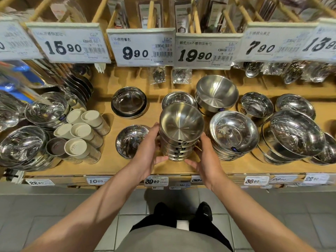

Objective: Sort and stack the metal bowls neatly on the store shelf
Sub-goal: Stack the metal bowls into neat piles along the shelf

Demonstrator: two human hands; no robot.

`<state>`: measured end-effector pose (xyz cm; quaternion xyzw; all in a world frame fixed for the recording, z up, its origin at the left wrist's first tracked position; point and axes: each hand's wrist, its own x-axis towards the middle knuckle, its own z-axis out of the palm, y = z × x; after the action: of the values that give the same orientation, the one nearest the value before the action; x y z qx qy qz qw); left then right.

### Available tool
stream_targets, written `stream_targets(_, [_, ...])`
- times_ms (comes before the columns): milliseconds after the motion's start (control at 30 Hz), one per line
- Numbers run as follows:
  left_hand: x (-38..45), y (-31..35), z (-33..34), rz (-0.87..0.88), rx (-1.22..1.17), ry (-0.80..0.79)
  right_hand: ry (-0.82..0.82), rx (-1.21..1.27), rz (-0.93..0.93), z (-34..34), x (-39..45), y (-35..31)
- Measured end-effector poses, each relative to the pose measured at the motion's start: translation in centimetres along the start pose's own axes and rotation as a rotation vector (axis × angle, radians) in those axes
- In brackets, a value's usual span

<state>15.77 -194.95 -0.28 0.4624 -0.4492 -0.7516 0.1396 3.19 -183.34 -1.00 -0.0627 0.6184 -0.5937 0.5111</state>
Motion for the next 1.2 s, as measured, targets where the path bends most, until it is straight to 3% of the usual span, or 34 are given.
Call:
stream_targets(733, [-0.2,2.2,0.2,-0.011,-0.032,0.029,-0.035,-0.023,-0.042,0.4,1.9,-1.5])
stream_targets(1000, [-5.2,0.7,-7.4,-0.022,0.066,0.283,0.011,-0.087,0.026,-2.7,-3.4,0.6])
stream_targets(1200, [-6.0,-0.2,-9.5,-0.020,0.118,0.381,0.064,-0.112,-0.021,-4.6,-5.4,0.4])
